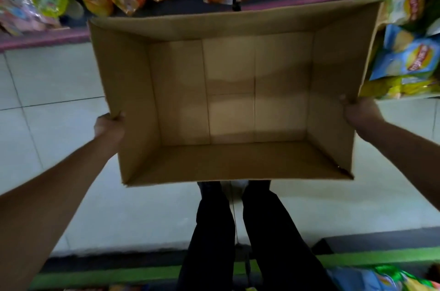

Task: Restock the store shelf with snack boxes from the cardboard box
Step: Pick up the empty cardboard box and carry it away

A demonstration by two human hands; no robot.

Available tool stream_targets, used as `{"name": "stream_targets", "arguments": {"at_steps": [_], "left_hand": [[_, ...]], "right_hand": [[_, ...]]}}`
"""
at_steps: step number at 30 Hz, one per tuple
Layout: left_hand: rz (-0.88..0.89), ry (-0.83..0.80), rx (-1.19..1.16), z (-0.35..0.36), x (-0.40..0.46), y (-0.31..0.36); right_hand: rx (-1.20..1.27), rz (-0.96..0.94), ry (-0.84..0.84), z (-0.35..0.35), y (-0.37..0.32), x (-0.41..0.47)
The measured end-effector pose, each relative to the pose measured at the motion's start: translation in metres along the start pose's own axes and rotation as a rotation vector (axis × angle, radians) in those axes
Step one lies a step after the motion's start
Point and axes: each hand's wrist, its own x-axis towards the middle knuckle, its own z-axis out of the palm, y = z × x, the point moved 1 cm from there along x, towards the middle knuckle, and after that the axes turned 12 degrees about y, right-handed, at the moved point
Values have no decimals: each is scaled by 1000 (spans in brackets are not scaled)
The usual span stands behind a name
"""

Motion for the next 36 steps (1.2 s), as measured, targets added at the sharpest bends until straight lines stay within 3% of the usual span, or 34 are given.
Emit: {"name": "stream_targets", "arguments": {"at_steps": [7, 15, 21, 26, 36], "left_hand": [[-36, -51, -17, -80, -45, -34], [-70, -55, -124, -251, -130, -72], [-92, 16, -257, -388, -193, -101], [-171, 99, -433, -460, -249, -150], [-417, 349, -766, -530, -375, -251]], "right_hand": [[-121, -28, -31, -80, -10, -69], [-154, -87, -53, -223, -49, -201], [-114, -260, -23, -329, -74, -296], [-104, -317, -30, -385, -84, -337], [-42, -781, -39, -432, -161, -414]]}}
